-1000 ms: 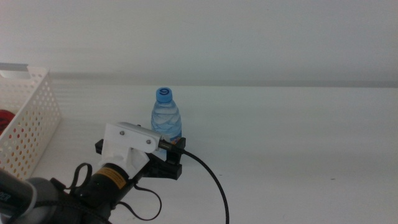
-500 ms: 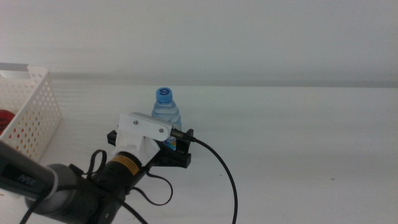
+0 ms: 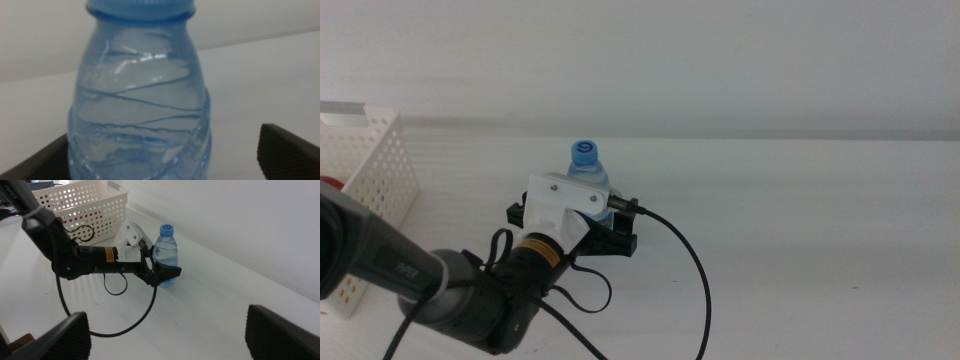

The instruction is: Use arms to grab the bottles and put them into the dustbin to the left of the table.

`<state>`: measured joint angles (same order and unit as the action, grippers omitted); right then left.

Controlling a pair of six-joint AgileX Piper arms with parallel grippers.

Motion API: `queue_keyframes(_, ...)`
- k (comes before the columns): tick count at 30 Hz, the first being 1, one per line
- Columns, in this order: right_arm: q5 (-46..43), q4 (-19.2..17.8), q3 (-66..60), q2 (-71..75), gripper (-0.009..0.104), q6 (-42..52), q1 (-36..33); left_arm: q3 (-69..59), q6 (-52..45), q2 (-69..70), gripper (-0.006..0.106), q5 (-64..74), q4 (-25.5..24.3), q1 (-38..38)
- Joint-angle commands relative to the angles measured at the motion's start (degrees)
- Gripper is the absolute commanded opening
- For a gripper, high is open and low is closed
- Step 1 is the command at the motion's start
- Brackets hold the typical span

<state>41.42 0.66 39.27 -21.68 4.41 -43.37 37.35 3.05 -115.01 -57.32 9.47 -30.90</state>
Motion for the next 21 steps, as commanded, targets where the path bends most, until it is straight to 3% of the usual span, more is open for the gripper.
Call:
queue_keyframes(1,-0.4,0.0,-0.2,0.2,0.082,0.5,0.0,1.2,0.2,-0.8,0.094,-0.1,0.5,0.2)
queue_keyframes(15,-0.4,0.0,-0.2,0.2,0.082,0.5,0.0,4.5,-1.1,-4.0,0.09,0.5,3.3,0.2)
queue_keyframes(18,-0.4,0.0,-0.2,0.2,0.082,0.5,0.0,4.8,-6.7,-4.1,0.071,0.3,3.3,0.2)
queue_keyframes(21,-0.4,0.0,-0.2,0.2,0.082,0.5,0.0,4.7,-7.1,-3.9,0.029,-0.6,3.3,0.2)
